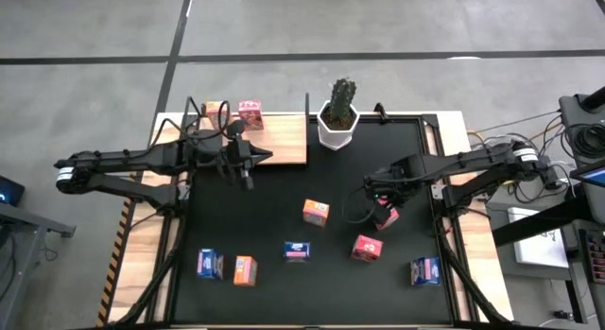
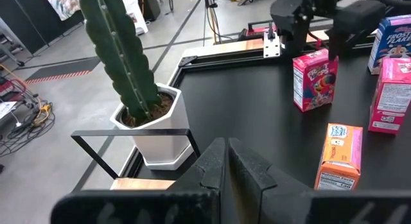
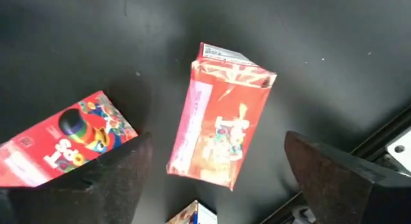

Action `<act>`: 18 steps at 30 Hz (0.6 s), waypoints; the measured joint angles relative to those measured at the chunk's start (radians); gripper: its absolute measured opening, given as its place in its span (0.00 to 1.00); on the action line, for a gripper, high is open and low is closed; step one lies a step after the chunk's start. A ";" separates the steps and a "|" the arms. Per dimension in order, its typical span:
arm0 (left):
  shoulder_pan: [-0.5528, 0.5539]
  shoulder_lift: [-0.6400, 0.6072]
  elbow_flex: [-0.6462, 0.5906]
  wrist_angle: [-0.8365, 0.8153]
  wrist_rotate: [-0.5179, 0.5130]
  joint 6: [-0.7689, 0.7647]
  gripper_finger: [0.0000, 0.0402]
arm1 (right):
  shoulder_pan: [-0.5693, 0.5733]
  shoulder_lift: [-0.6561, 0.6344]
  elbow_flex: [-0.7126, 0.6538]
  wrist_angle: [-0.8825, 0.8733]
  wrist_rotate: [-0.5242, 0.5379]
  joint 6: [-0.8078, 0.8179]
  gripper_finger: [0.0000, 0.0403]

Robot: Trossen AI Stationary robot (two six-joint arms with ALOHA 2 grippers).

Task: Stack cereal on shelf
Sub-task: Put the top red cereal box on the shelf and align it with the other red cereal box

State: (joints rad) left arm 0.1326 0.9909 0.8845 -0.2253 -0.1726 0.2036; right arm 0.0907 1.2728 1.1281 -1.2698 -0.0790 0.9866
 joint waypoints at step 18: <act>0.000 0.000 0.000 0.001 0.000 0.000 0.01 | 0.010 0.031 -0.053 0.056 0.049 0.049 0.59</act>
State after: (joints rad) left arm 0.1326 0.9909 0.8845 -0.2245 -0.1730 0.2039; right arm 0.1005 1.3037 1.0748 -1.2138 -0.0303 1.0352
